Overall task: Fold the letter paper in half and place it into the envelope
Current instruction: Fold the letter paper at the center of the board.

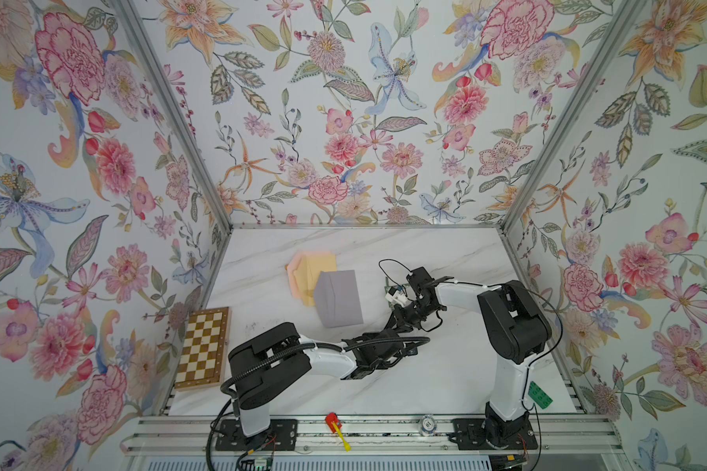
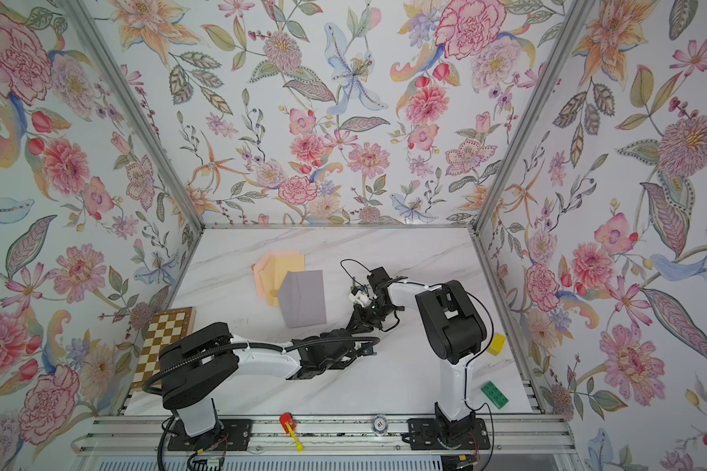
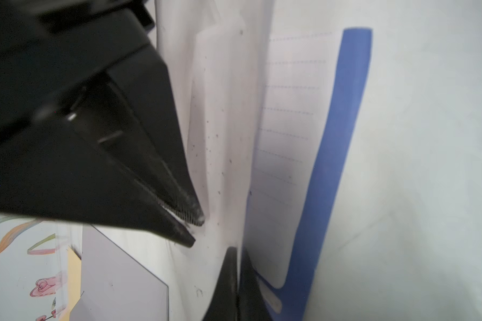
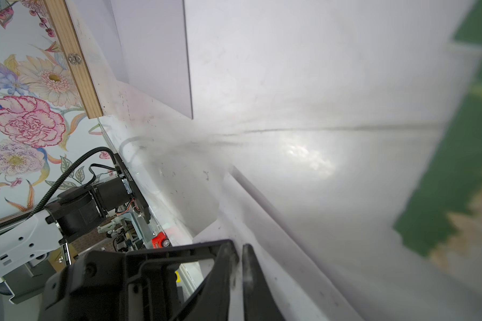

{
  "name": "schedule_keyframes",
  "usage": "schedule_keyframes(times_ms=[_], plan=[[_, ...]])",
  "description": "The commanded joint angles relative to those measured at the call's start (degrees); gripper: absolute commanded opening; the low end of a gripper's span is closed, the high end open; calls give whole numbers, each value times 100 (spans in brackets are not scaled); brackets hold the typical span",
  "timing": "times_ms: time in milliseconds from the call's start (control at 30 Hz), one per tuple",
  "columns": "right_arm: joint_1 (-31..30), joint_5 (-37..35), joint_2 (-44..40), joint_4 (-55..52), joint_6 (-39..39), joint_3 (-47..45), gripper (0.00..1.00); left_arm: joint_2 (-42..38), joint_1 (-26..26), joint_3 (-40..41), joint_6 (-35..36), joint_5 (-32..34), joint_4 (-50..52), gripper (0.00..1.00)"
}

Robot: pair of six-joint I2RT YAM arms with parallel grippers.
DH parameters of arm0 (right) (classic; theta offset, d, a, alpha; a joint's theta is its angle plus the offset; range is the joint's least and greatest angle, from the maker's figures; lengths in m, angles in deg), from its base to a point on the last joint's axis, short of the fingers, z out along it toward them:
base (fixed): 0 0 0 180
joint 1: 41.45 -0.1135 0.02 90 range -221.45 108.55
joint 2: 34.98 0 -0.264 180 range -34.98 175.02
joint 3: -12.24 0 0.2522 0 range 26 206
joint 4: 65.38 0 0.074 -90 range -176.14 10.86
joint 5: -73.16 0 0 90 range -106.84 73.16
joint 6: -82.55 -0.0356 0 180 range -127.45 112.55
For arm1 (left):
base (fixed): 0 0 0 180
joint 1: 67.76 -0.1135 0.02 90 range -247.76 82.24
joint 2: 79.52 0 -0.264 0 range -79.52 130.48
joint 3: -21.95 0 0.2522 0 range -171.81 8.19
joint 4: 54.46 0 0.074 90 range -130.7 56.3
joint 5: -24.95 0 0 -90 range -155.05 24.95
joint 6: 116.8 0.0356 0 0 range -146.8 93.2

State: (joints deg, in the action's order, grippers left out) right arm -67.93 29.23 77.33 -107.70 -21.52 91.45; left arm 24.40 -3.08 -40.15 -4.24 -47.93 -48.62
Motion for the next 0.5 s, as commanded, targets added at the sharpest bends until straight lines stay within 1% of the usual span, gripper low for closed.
schedule_keyframes(times_ms=[0,200,467], plan=[[-33,-69,165,158,-136,-41,13,76,71,228,99,-73,252,0],[-41,-95,305,249,-203,65,13,60,77,224,107,-180,311,0],[-63,-487,433,270,-137,-18,12,215,71,0,15,-426,605,0]])
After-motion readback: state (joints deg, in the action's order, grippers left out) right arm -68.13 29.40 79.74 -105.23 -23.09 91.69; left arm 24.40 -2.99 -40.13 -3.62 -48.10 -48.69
